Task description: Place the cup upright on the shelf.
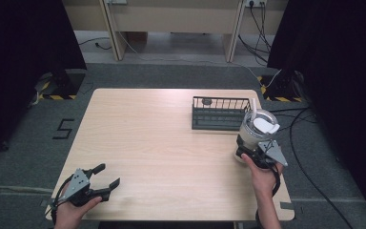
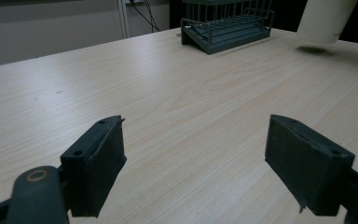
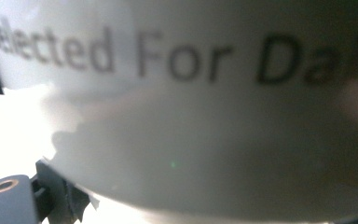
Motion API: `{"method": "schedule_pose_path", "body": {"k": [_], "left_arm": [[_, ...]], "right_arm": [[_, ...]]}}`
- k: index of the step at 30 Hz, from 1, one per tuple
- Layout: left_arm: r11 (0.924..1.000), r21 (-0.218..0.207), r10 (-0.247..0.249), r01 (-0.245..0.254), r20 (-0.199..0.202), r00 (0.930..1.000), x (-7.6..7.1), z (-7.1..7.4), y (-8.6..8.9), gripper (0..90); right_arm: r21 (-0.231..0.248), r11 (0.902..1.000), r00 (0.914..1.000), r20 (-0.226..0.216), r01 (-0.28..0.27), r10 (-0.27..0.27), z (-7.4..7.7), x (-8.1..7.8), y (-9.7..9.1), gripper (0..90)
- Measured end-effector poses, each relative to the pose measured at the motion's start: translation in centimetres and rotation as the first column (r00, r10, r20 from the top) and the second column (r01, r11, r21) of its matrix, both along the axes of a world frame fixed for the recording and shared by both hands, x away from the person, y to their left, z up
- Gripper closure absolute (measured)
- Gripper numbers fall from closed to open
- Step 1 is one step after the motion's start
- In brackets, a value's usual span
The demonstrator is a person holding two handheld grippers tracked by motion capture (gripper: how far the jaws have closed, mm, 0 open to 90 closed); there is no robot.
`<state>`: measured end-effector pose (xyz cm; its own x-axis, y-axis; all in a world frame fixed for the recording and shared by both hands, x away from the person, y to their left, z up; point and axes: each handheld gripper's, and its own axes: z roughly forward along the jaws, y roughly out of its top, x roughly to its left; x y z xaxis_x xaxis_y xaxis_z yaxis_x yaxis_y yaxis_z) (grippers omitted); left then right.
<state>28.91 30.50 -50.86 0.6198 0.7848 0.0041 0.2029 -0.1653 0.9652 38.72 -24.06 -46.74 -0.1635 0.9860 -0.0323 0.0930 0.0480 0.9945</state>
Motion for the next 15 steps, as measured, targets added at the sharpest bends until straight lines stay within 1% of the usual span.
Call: {"method": "schedule_pose_path", "body": {"k": [3,7,15], "left_arm": [[1.0,-0.003,0.001,-0.001,-0.001,1.0,0.0,0.0,0.0,19.0],[1.0,-0.007,0.003,-0.003,-0.001,1.0,0.0,0.0,0.1,19.0],[1.0,-0.008,0.002,-0.002,-0.001,1.0,0.0,0.0,0.1,19.0]], "right_arm": [[-0.011,0.9999,1.0,0.008,-0.002,0.002,0.3,0.1,0.0,9.7],[0.002,1.0,0.9996,0.029,0.006,-0.006,1.3,0.6,0.2,9.6],[0.002,1.0,0.9984,0.057,0.003,-0.003,2.9,1.5,0.6,9.6]]}}
